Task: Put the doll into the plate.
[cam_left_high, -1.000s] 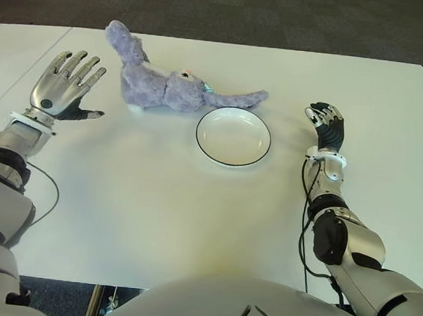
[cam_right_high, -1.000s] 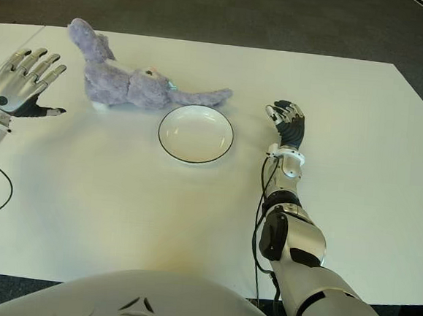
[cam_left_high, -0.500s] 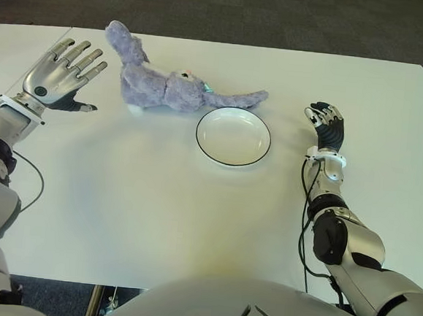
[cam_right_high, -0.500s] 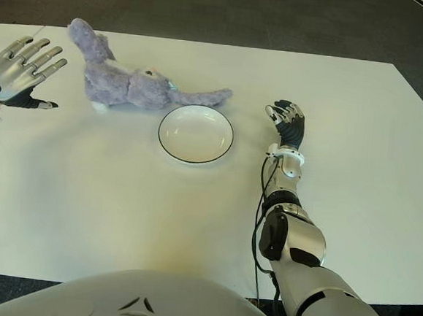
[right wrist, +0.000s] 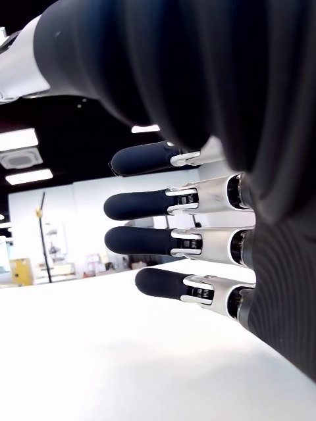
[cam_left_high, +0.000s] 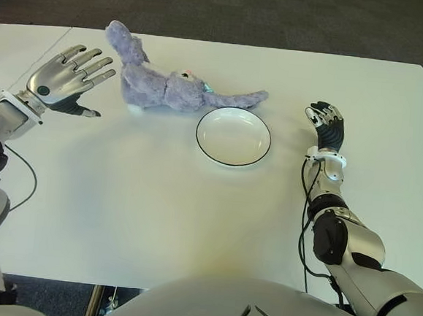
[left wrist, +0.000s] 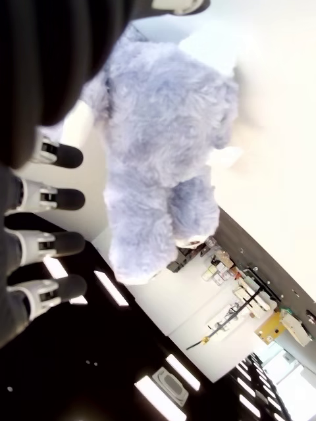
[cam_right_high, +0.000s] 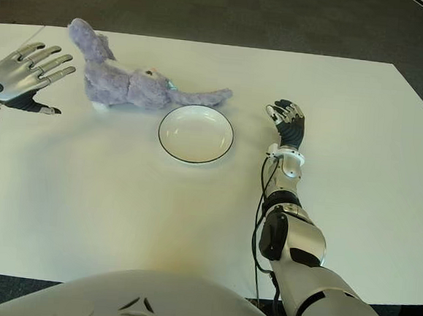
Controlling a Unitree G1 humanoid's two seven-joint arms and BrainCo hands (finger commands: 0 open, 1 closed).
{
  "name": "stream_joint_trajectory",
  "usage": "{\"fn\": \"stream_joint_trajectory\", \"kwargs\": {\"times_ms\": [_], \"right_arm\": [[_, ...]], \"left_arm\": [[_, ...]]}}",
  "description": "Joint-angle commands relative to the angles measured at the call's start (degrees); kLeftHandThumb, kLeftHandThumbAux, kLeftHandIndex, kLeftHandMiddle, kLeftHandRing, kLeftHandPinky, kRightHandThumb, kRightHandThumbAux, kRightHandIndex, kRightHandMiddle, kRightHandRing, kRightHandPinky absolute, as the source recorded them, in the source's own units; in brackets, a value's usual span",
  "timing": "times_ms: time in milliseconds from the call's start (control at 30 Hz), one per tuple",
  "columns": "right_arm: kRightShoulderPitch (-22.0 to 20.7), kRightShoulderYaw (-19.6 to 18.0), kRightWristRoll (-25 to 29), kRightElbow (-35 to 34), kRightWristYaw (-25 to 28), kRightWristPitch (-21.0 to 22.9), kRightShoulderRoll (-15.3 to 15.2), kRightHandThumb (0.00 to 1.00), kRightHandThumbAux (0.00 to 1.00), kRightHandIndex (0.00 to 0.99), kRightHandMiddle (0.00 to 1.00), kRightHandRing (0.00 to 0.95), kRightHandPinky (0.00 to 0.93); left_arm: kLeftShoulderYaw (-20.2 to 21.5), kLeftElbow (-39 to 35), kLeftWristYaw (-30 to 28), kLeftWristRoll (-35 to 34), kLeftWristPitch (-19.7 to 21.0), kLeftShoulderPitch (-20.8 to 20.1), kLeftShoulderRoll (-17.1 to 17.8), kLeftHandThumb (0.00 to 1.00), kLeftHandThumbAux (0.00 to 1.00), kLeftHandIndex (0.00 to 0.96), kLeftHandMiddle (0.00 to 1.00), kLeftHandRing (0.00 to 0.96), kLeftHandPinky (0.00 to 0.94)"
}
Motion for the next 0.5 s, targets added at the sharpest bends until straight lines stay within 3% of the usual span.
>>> {"fn": "stream_joint_trajectory", "kwargs": {"times_ms": [33, 167, 233, 500], "right_arm": [[12.6, -1.1, 2.2, 8.5, -0.8, 6.0, 7.6, 0.070, 0.760, 0.317, 0.324, 0.298, 0.225], [12.6, -1.2, 2.4, 8.5, -0.8, 6.1, 7.6, 0.071, 0.763, 0.320, 0.323, 0.295, 0.226], [12.5, -1.3, 2.4, 8.5, -1.0, 6.3, 7.6, 0.073, 0.763, 0.322, 0.324, 0.295, 0.226], [12.5, -1.2, 2.1, 8.6, -1.2, 6.6, 7.4, 0.069, 0.762, 0.318, 0.325, 0.299, 0.233]], "left_arm": [[0.8, -4.2, -2.4, 0.9, -1.6, -1.4, 2.7, 0.020, 0.390, 0.000, 0.000, 0.000, 0.000], [4.4, -8.4, -2.8, -2.7, -3.2, 0.1, 5.8, 0.049, 0.386, 0.000, 0.000, 0.000, 0.000], [7.7, -10.8, -3.6, -6.3, -4.3, 1.9, 7.6, 0.134, 0.362, 0.000, 0.000, 0.000, 0.000], [18.8, -19.1, -9.9, -19.1, -4.6, 8.8, 8.9, 0.248, 0.269, 0.000, 0.000, 0.000, 0.000]]}}
